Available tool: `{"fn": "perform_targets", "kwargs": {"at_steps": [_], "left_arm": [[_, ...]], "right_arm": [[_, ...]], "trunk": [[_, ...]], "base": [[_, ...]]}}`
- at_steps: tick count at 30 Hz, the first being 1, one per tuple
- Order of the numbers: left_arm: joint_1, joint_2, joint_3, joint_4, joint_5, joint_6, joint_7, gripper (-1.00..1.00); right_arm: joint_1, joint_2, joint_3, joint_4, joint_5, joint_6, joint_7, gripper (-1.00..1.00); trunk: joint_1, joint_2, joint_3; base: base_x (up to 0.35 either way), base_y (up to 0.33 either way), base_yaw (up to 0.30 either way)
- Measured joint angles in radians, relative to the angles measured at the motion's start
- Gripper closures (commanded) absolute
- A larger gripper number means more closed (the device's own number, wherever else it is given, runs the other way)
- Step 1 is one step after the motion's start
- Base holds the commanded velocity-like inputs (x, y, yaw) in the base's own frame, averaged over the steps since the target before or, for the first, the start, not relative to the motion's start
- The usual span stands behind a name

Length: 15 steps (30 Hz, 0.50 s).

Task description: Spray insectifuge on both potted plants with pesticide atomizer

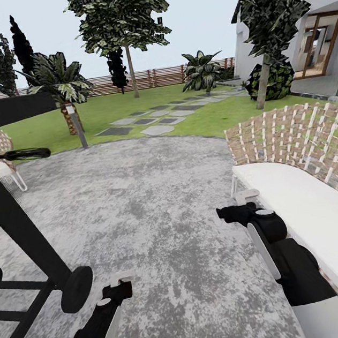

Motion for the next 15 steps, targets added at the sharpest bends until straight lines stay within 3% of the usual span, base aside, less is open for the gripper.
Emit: {"fn": "perform_targets", "kwargs": {"at_steps": [15], "left_arm": [[0.0, 0.0, 0.0, 0.0, 0.0, 0.0, 0.0, 1.0]], "right_arm": [[0.0, 0.001, 0.0, 0.0, 0.001, 0.0, -0.001, -1.0]], "trunk": [[0.0, 0.0, 0.001]], "base": [[0.338, -0.012, 0.0]]}}
